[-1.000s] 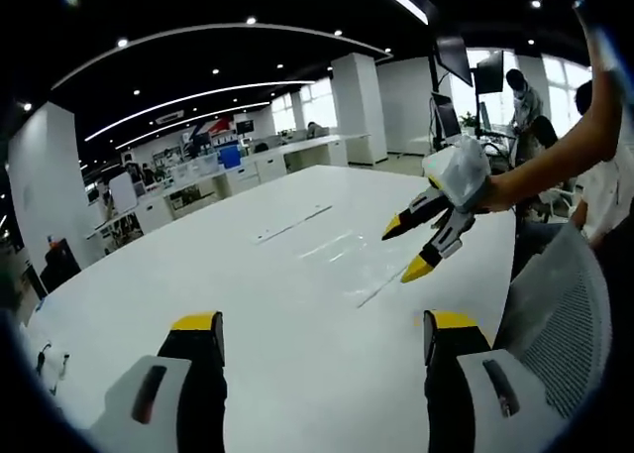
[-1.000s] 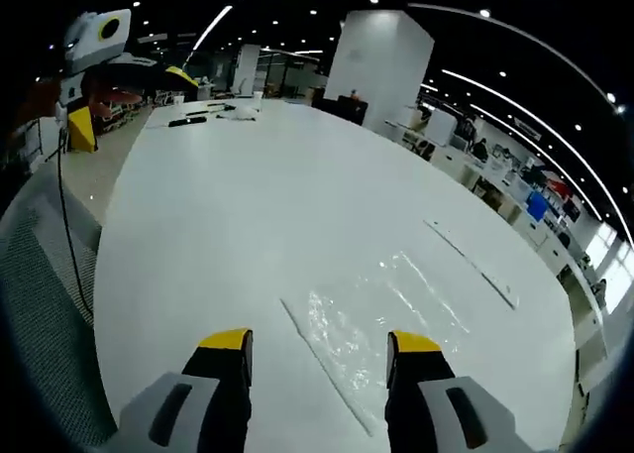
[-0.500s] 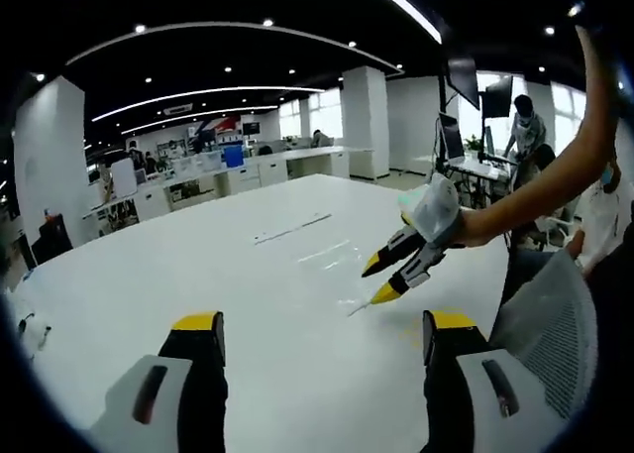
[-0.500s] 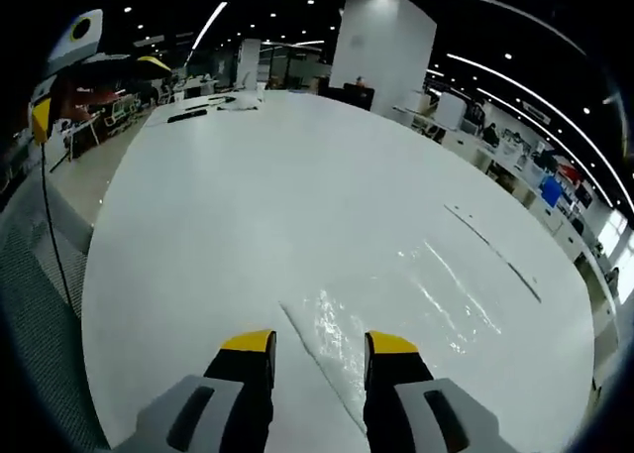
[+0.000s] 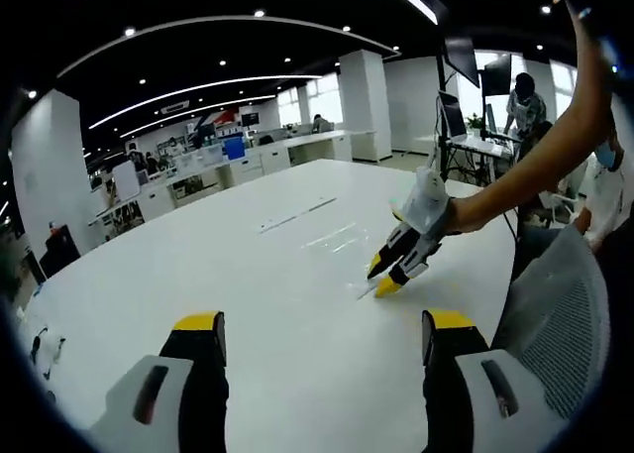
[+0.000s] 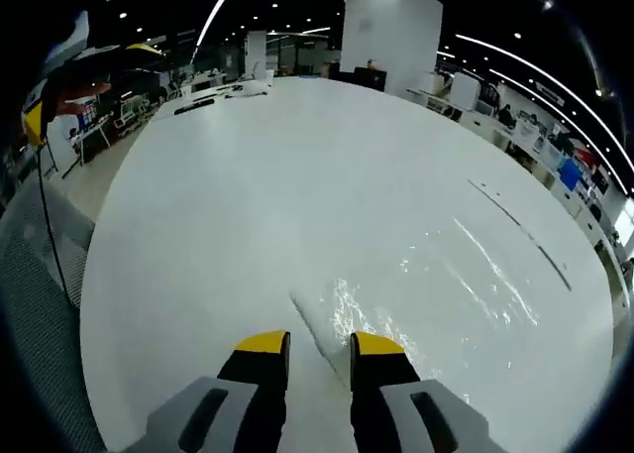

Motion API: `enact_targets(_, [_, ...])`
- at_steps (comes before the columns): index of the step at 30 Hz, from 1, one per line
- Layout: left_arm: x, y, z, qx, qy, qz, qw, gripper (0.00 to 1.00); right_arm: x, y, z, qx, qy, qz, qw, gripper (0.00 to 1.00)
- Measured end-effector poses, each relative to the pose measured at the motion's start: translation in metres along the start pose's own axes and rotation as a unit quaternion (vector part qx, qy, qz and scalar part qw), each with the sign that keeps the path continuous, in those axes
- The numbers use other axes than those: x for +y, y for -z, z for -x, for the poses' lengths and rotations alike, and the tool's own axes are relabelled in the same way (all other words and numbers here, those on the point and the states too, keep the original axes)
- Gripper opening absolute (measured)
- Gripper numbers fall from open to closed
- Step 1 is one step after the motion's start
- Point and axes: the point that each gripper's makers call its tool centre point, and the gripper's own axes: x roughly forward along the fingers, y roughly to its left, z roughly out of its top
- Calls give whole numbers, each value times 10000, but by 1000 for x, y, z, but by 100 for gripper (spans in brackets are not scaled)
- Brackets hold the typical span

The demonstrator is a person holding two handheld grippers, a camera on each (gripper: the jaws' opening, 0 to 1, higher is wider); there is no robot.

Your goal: Open the resealable bag by pulling the two sides of the seal apart until the entire bag opening is separated and visibly accessible.

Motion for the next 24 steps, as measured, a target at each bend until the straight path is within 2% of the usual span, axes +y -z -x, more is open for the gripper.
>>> enact_targets(3, [0, 4, 0, 32, -3, 80, 10000, 79, 1, 1, 1, -30, -39, -24, 10000, 17])
enact_targets(7, [2, 8, 1, 127, -8, -10, 9999, 79, 3, 1, 1, -54, -95, 25, 9999, 11])
enact_targets(11, [3, 8, 1, 135, -22, -71, 9999, 79, 3, 1, 1, -80, -104, 7, 9999, 10])
enact_targets(15, [3, 7, 0, 134, -18, -78, 9999, 79, 10, 1, 1, -102, -214, 207, 9995, 5])
enact_targets(17, [-2, 7, -1, 142, 127, -166, 9997, 81, 15, 0, 0, -92, -339, 587, 9977, 3])
enact_targets(18, [-4, 8, -2, 154, 145, -220, 9995, 81, 18, -1, 1, -98, -355, 642, 9973, 2])
enact_targets(24, [-11, 8, -5, 187, 242, -257, 9992, 80, 23, -2, -1, -106, -432, 634, 9970, 1])
